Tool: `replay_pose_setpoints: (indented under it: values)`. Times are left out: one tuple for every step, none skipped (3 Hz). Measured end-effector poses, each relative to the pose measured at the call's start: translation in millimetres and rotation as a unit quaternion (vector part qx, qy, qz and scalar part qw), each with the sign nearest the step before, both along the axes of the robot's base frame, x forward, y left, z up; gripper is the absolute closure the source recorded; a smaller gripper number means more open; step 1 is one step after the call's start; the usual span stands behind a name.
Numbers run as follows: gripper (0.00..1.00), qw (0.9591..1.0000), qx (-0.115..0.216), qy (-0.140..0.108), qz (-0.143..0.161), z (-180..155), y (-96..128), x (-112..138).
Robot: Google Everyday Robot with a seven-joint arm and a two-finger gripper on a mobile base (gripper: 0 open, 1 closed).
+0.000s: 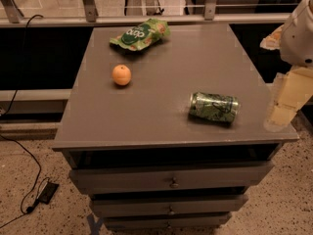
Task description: Place green can upright
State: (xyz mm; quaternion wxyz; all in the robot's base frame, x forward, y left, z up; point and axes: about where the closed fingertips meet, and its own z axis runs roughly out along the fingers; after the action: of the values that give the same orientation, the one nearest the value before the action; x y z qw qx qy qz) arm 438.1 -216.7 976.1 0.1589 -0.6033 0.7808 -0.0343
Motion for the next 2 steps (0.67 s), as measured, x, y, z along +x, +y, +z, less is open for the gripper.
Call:
replay_pose_setpoints:
  values:
    - [0.0,1.0,0.0,0.0,0.0,0.0,0.0,0.0]
    - [0.0,0.9997,-0.012,0.019,0.003,-11.4,11.5,9.9]
